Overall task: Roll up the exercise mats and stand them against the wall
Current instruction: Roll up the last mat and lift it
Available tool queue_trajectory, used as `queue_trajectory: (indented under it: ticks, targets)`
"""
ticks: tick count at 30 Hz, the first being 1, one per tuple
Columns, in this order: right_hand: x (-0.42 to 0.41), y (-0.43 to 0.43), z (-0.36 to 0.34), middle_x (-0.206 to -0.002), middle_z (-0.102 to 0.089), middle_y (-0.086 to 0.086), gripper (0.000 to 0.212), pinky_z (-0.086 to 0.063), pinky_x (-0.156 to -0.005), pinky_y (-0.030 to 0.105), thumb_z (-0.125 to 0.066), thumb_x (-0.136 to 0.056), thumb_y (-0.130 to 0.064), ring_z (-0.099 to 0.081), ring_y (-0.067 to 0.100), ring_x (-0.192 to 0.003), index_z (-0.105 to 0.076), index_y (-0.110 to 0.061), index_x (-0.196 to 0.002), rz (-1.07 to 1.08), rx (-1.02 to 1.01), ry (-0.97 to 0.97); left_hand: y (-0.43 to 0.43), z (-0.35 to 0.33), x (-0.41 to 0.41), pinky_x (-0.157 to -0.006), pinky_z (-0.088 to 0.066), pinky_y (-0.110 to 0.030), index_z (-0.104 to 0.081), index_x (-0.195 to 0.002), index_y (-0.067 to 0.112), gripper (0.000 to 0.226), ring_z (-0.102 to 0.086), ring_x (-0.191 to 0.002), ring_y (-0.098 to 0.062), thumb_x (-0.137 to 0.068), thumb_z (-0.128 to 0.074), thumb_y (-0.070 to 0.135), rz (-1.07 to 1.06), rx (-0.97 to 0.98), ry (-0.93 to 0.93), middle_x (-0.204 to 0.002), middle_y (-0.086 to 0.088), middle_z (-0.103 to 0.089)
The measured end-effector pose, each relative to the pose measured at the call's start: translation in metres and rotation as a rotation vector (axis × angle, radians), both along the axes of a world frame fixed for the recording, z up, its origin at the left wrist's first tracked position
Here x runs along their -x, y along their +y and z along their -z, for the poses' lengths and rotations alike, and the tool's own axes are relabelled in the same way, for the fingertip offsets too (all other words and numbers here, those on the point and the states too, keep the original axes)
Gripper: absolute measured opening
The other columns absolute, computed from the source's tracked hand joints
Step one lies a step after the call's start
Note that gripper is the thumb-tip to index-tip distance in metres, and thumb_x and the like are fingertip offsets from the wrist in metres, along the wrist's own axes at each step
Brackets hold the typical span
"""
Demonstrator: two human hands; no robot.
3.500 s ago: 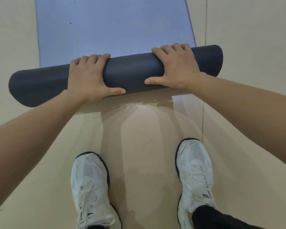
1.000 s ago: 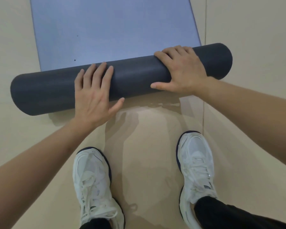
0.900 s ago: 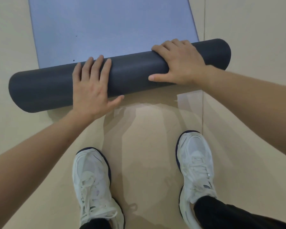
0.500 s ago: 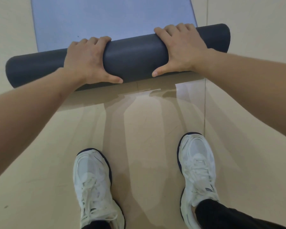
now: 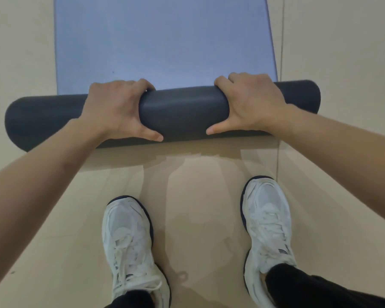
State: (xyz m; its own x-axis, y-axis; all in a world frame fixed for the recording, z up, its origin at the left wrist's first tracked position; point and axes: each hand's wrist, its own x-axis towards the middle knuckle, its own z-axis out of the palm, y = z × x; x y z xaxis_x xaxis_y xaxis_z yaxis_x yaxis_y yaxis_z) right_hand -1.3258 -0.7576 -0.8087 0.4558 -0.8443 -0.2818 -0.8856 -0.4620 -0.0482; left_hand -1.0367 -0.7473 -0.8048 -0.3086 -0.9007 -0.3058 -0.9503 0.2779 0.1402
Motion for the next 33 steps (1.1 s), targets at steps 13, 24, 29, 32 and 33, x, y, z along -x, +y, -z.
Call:
queue_trajectory:
  ticks: [13, 24, 29, 32, 33]
  targets:
    - [0.013, 0.044, 0.012, -0.092, -0.062, -0.008, 0.095, -0.051, -0.073, 0.04, -0.055, -0.054, -0.102, -0.061, 0.022, -0.082, -0.05, -0.028, -0.114, -0.066, -0.322, -0.01, 0.069, 0.012, -0.002, -0.079, -0.047, -0.037, -0.046, -0.134, 0.044, 0.104, -0.063, -0.103, -0.017, -0.046, -0.055, 0.099, 0.008, -0.277, 0.015, -0.114, 0.02, -0.066]
    - [0.008, -0.006, 0.026, -0.113, -0.064, -0.014, 0.086, -0.045, -0.081, 0.038, -0.061, -0.058, -0.094, -0.061, 0.019, -0.103, -0.057, -0.039, -0.123, 0.058, -0.592, -0.064, 0.142, 0.052, 0.027, -0.125, -0.025, -0.056, -0.05, -0.154, 0.013, 0.077, -0.037, -0.152, -0.038, -0.095, -0.055, 0.062, 0.047, 0.344, 0.135, -0.162, -0.015, -0.043]
    - [0.02, 0.023, 0.034, -0.124, -0.059, -0.002, 0.098, -0.038, -0.096, 0.043, -0.034, -0.071, -0.098, -0.053, 0.026, -0.112, -0.055, -0.03, -0.138, 0.106, -0.206, -0.082, 0.124, 0.067, 0.023, -0.124, -0.029, -0.055, -0.05, -0.154, 0.014, 0.07, -0.042, -0.149, -0.037, -0.101, -0.051, 0.06, 0.081, 0.457, 0.093, -0.161, -0.013, -0.046]
    - [0.021, 0.059, 0.045, -0.13, -0.061, 0.007, 0.077, -0.036, -0.102, 0.048, -0.04, -0.09, -0.077, -0.054, 0.034, -0.115, -0.06, -0.018, -0.136, 0.115, 0.117, -0.27, 0.104, 0.065, 0.023, -0.122, -0.033, -0.051, -0.056, -0.149, 0.015, 0.065, -0.05, -0.144, -0.034, -0.102, -0.049, 0.06, 0.056, 0.461, 0.112, -0.155, -0.01, -0.054]
    - [0.019, 0.071, 0.048, -0.13, -0.062, 0.01, 0.071, -0.037, -0.103, 0.049, -0.045, -0.093, -0.07, -0.055, 0.036, -0.115, -0.062, -0.014, -0.134, 0.104, 0.216, -0.319, 0.096, 0.062, 0.023, -0.123, -0.032, -0.049, -0.057, -0.148, 0.017, 0.064, -0.05, -0.143, -0.033, -0.102, -0.048, 0.06, 0.043, 0.436, 0.125, -0.153, -0.009, -0.056]
